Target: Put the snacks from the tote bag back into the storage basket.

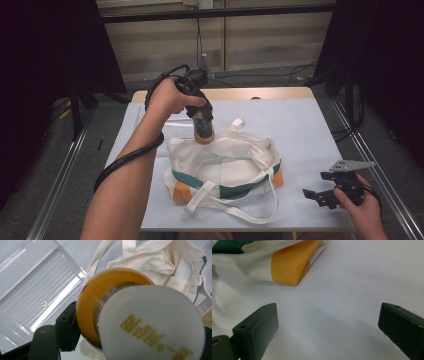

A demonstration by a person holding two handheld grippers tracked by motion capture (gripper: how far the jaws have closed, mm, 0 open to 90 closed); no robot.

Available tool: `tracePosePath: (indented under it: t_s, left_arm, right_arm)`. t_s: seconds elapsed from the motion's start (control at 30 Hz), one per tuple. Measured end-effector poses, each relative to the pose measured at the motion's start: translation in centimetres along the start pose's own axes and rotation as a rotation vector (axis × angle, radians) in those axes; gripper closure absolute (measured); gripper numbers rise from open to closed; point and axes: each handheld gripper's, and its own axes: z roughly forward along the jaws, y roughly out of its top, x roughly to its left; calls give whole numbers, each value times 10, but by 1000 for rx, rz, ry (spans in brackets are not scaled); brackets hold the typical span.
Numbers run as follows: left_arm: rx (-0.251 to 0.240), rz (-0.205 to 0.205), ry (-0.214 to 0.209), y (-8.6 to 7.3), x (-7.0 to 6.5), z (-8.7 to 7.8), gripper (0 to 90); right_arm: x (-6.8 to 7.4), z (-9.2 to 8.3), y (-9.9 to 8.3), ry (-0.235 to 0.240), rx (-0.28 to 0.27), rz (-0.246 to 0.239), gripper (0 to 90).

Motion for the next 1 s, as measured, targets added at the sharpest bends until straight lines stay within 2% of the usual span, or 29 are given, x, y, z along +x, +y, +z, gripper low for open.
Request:
tracePosePath:
  t_s: [1.0]
  left_arm:
    - [-4,-26,10,6,16,-4,299]
  right_arm:
    - [0,0,0,0,1,2,28]
